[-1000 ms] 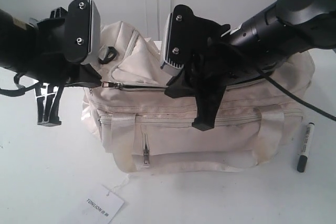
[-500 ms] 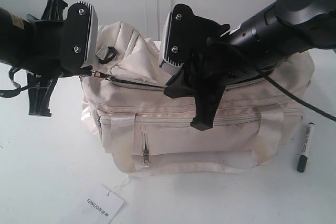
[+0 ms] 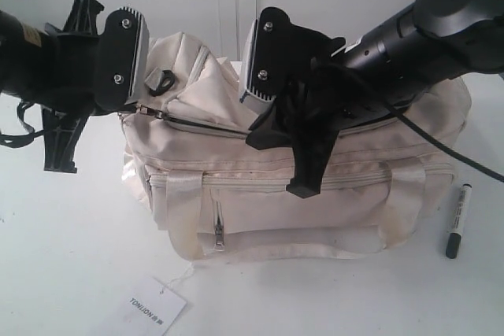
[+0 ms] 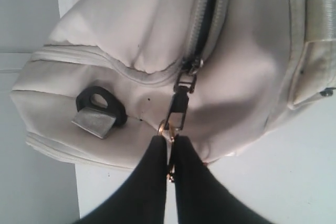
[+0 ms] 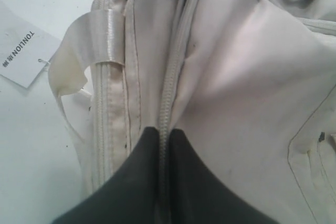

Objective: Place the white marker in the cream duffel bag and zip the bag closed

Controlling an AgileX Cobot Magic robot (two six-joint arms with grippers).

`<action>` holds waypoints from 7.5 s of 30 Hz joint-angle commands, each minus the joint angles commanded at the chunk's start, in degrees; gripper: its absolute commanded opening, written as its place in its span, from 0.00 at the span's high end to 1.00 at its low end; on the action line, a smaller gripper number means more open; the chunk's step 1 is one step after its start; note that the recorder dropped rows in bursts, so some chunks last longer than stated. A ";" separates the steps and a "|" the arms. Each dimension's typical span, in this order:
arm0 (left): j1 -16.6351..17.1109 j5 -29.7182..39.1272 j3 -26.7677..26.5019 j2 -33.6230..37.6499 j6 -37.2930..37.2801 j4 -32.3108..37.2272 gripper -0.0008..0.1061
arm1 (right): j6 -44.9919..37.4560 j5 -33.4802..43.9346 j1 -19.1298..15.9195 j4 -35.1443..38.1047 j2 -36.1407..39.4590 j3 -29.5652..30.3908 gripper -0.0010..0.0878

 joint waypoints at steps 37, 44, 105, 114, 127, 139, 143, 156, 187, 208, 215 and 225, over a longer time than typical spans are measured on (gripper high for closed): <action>3.16 -15.34 0.00 9.07 -4.24 0.00 0.99 | -2.49 0.65 0.00 -1.34 0.00 0.00 0.99; 3.16 -16.14 0.00 9.21 -4.37 0.00 0.99 | -2.48 0.87 0.00 -1.34 0.00 0.00 0.99; 3.16 0.52 0.00 -2.41 -22.22 -0.58 0.49 | 3.01 -6.46 0.00 -1.22 0.00 0.00 0.71; 3.16 1.14 0.00 -2.41 -21.97 -1.75 0.49 | 16.83 -6.93 0.00 -1.87 -0.29 -0.74 0.55; 3.16 0.69 0.00 -2.41 -21.86 -7.09 0.49 | 43.20 0.49 -4.15 -14.66 -4.20 -5.06 0.70; 1.85 -1.89 0.00 -2.41 -10.02 -15.68 0.49 | 46.99 6.78 -12.12 -11.38 -4.20 -5.69 0.99; -0.69 -2.50 0.00 -2.41 -7.30 -15.82 0.49 | 46.99 8.09 -15.09 -7.95 -4.20 -5.69 0.99; -2.68 0.25 0.00 -1.80 7.24 -15.82 0.49 | 46.99 8.09 -17.68 -7.23 -4.20 -5.69 0.99; -2.68 -1.25 0.00 5.06 33.83 -36.41 0.89 | 46.99 8.19 -17.68 -7.36 -4.20 -5.69 0.99; -2.68 -11.40 0.00 5.06 28.06 -54.78 0.99 | 46.32 8.31 -17.68 -7.36 -4.20 -5.69 0.99; -2.55 -10.50 -1.03 5.22 16.94 -55.43 0.99 | 46.32 8.80 -17.68 -7.24 -4.20 -5.69 0.99; -2.55 -3.89 -11.64 10.51 5.00 -55.43 0.99 | 46.32 10.06 -17.68 -7.24 -4.20 -5.69 0.99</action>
